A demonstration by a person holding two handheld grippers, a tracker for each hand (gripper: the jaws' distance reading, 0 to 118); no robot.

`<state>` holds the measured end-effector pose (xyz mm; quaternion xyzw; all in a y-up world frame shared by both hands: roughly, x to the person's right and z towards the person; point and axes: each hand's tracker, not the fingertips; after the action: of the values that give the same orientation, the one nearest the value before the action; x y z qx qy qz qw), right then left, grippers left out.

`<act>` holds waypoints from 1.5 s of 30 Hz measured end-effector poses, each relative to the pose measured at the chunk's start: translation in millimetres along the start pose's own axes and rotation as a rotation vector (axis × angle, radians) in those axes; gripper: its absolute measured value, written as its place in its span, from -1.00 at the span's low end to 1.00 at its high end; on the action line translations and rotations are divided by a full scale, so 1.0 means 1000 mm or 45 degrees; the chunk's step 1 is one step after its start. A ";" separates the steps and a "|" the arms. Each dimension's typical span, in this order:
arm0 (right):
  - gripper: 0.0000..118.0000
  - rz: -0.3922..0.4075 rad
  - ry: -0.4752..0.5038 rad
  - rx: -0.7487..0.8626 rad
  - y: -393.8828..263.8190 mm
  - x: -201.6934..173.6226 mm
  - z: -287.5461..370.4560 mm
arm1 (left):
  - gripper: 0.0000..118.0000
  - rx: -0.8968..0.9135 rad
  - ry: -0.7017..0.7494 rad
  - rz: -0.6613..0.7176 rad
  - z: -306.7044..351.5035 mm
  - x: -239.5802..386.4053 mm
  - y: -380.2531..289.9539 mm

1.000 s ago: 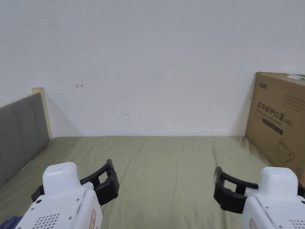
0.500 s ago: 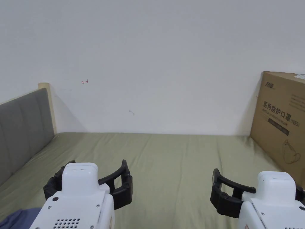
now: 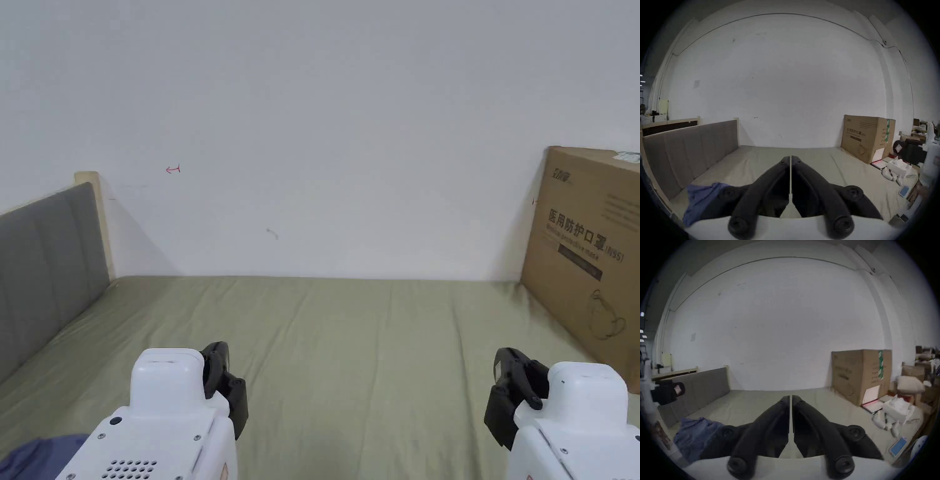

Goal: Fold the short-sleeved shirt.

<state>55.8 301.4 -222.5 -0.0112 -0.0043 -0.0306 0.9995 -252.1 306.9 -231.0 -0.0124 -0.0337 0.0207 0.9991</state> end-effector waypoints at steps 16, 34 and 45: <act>-1.00 -0.065 0.050 -0.067 -0.002 0.021 0.001 | -1.00 -0.112 -0.117 0.021 -0.011 -0.002 -0.011; -1.00 -0.077 0.645 -0.255 -0.018 -0.155 -0.046 | -1.00 -0.068 0.479 0.101 0.082 -0.183 -0.020; -1.00 -0.037 0.571 -0.467 -0.053 -0.110 -0.062 | -0.79 -1.294 0.240 0.542 -0.096 -0.294 -0.118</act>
<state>-56.7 253.5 -284.2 -0.1845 0.2222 -0.0469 0.9562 -533.7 174.2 -342.9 -0.5008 0.0534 0.2018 0.8400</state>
